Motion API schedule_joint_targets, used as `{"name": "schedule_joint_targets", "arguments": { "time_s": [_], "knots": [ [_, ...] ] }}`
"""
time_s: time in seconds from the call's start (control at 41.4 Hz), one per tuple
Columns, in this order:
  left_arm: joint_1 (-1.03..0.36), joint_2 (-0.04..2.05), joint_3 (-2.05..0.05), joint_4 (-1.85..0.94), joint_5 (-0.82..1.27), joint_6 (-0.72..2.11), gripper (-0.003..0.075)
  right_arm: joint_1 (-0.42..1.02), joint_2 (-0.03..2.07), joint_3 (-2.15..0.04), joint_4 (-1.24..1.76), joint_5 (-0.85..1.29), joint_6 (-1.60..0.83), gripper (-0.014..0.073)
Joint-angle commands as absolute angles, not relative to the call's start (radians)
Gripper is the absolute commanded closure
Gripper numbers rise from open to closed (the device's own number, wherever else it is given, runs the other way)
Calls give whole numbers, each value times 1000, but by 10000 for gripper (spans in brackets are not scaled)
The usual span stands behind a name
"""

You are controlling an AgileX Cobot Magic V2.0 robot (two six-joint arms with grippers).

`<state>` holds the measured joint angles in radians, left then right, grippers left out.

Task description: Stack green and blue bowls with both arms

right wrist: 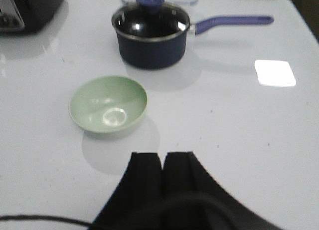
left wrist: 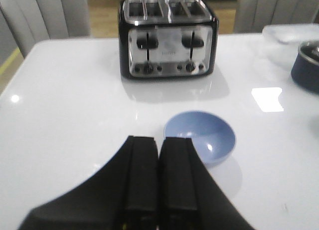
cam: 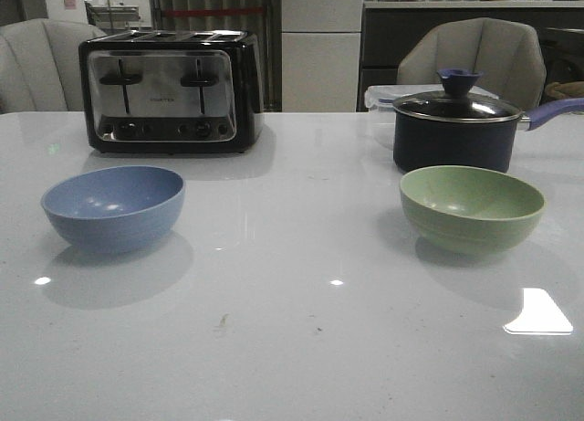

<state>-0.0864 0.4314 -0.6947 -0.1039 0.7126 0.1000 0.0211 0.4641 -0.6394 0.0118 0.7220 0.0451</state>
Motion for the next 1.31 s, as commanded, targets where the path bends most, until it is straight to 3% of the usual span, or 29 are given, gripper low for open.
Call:
{"name": "schedule_joint_targets", "arguments": {
  "time_s": [0.0,0.363,0.435,0.556,0.677,1.281],
  "knots": [
    [-86,482,-729,-110,698,97,627,15,536,-674,0,690,44,566],
    [-86,576,-729,-110,708,97,608,15,745,-659,0,700,44,537],
    [-86,585,-729,-110,706,97,545,15,776,-659,0,700,44,435],
    [-86,597,-729,-110,706,97,351,15,830,-659,0,687,44,216],
    [-86,599,-729,-110,706,97,208,15,880,-662,23,637,44,134],
    [-86,599,-729,-110,706,97,213,15,1390,-989,149,620,43,135]
  ]
}}
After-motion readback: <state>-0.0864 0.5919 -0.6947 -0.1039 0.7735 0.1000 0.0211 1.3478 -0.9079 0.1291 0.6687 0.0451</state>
